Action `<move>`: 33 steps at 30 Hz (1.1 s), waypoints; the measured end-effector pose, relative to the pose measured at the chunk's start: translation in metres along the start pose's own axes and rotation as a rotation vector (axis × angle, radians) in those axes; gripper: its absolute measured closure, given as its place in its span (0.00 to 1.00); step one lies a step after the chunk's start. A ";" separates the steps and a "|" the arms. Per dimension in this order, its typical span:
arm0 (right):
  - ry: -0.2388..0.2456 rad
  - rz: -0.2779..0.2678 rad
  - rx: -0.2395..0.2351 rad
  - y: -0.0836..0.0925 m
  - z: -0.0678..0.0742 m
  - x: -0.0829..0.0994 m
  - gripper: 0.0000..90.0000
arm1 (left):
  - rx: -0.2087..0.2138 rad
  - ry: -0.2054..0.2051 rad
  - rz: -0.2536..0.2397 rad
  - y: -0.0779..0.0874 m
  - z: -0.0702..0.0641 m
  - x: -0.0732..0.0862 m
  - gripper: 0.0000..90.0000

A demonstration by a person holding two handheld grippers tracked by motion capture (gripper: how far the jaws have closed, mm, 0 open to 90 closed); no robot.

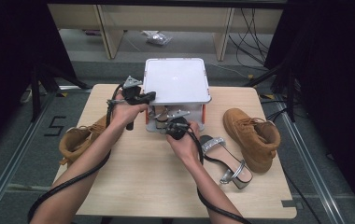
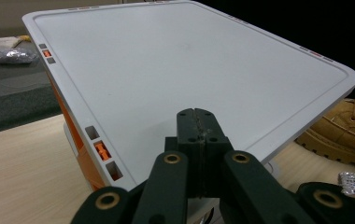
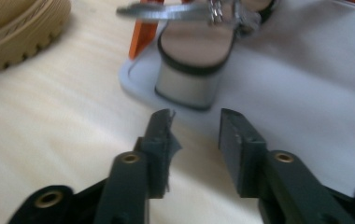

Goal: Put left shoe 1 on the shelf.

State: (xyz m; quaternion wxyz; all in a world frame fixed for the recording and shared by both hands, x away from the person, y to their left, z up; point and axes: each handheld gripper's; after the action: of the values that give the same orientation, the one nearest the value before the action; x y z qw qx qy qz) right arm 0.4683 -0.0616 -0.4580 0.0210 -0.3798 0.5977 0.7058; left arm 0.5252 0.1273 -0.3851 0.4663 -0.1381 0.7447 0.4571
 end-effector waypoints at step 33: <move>-0.016 -0.032 -0.044 0.070 -0.033 0.099 0.49 | 0.004 -0.023 -0.035 0.066 0.000 0.029 0.66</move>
State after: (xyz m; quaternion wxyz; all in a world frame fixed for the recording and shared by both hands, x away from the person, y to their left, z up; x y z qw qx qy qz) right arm 0.3808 -0.1521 -0.4560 0.0286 -0.3842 0.5755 0.7214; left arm 0.4678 0.1695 -0.3724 0.4829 -0.1450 0.7376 0.4491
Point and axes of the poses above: each handheld gripper's, and its own axes: y roughly backward along the jaws, x roughly out of its underside, z roughly to its left, and after that the axes turned 11 degrees about z, right-handed
